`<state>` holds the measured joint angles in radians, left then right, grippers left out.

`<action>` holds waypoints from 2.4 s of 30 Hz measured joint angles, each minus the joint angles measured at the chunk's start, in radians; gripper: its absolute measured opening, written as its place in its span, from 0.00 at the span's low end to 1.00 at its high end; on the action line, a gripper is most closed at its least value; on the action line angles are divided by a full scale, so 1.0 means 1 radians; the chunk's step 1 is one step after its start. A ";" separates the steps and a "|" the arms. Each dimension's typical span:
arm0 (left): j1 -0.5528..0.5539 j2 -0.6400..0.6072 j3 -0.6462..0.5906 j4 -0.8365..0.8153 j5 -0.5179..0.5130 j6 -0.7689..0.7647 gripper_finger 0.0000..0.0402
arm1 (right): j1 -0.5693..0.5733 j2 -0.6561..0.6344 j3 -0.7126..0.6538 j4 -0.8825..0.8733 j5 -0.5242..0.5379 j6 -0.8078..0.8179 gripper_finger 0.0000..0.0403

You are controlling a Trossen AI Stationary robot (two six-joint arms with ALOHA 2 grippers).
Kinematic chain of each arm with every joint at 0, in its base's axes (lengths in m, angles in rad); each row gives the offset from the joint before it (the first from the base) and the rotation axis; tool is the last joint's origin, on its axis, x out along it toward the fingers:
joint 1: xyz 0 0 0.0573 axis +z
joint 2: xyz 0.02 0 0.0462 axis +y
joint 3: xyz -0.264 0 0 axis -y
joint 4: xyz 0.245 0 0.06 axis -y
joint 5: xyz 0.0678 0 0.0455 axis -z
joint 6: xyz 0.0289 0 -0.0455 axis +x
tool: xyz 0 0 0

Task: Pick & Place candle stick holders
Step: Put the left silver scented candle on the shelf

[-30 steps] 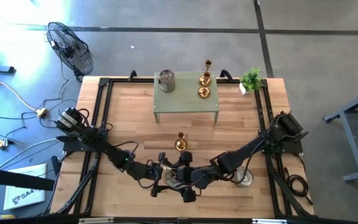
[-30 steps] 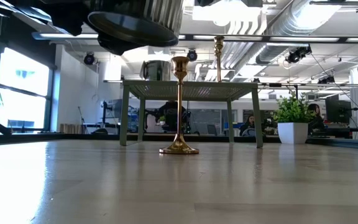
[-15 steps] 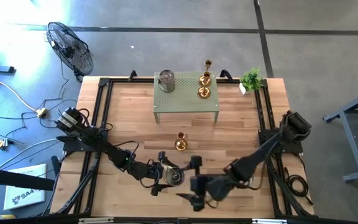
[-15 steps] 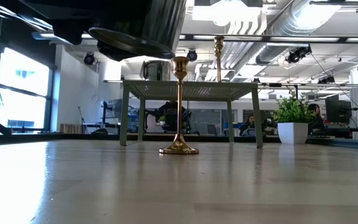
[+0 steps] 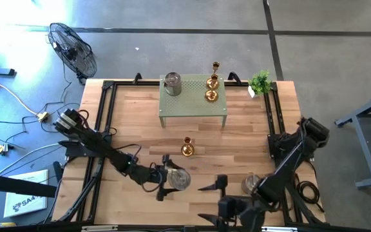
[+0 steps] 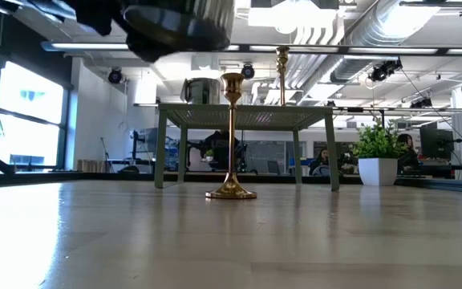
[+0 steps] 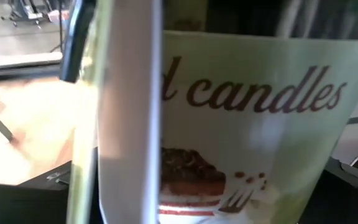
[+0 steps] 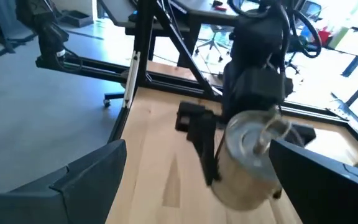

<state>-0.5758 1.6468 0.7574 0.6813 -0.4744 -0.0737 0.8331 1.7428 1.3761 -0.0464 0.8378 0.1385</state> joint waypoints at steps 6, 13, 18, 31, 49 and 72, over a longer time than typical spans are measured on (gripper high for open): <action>0.002 -0.106 0.000 -0.005 -0.094 0.115 0.89 | 0.046 0.001 -0.041 -0.001 0.087 0.045 0.97; 0.084 -0.278 0.002 -0.042 -0.094 0.152 0.89 | 0.070 0.002 -0.052 -0.022 0.096 0.111 0.97; 0.205 -0.373 0.002 -0.090 0.025 0.136 0.89 | 0.078 0.002 -0.052 -0.025 0.096 0.116 0.97; 0.548 -0.360 0.001 -0.090 0.353 -0.088 0.89 | 0.078 0.004 -0.052 -0.047 0.099 0.181 0.97; 0.614 -0.135 0.002 0.057 0.105 -0.039 0.89 | 0.077 0.045 -0.052 -0.053 0.110 0.273 0.97; 0.726 -0.123 0.003 -0.173 0.001 -0.112 0.89 | 0.077 0.045 -0.052 -0.055 0.104 0.273 0.97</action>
<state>0.1502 1.5234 0.7609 0.5083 -0.4737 -0.1860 0.9104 1.7874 1.3244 -0.1017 0.9420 0.4114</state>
